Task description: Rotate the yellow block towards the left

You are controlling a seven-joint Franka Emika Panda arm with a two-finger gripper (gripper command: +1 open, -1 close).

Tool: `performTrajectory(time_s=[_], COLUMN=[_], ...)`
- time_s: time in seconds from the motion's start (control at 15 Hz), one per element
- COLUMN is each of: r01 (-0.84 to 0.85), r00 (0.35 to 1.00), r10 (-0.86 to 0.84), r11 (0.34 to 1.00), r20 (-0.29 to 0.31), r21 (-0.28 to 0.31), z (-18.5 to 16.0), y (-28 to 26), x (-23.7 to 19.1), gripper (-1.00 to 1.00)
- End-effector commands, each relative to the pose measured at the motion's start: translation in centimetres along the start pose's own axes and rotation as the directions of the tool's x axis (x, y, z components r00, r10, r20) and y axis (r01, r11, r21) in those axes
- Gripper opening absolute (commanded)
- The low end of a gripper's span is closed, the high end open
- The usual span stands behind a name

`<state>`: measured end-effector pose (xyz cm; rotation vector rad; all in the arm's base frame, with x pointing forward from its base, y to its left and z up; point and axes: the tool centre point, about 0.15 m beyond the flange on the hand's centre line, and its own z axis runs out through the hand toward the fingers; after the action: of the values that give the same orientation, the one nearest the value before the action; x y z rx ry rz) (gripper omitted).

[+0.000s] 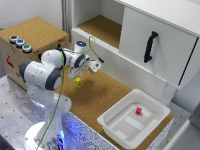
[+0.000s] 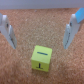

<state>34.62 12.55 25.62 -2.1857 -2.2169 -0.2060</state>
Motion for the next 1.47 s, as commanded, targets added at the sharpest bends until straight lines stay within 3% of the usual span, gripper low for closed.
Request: performTrajectory(time_s=[0.0,0.13,0.2,0.47,0.6,0.8,0.93,1.07,1.4], r01=[-0.351,-0.554,-0.666,-0.937,-0.971,-0.981,-0.976,-0.976,-0.978], r00=[0.928,0.815,0.721,0.334,0.236,0.193,0.206,0.183,0.173], r10=[0.357,0.569,0.684,0.942,0.972,0.981,0.977,0.982,0.984], r11=[0.933,0.82,0.728,0.333,0.237,0.193,0.2,0.176,0.168], r20=[0.105,0.107,0.107,0.01,0.015,-0.017,-0.059,-0.047,-0.032], r21=[-0.076,-0.143,-0.162,-0.109,-0.021,-0.007,-0.089,-0.125,-0.123], z=[-3.0,-3.2,-3.1,-2.1,-0.3,0.0,-0.8,0.5,1.3], y=[-2.4,-2.6,-2.2,-1.5,-1.3,0.1,0.8,1.0,1.2], x=[1.5,2.1,2.1,2.2,3.4,5.7,7.7,8.4,8.5], gripper=[1.0,1.0,1.0,1.0,1.0,1.0,1.0,1.0,1.0])
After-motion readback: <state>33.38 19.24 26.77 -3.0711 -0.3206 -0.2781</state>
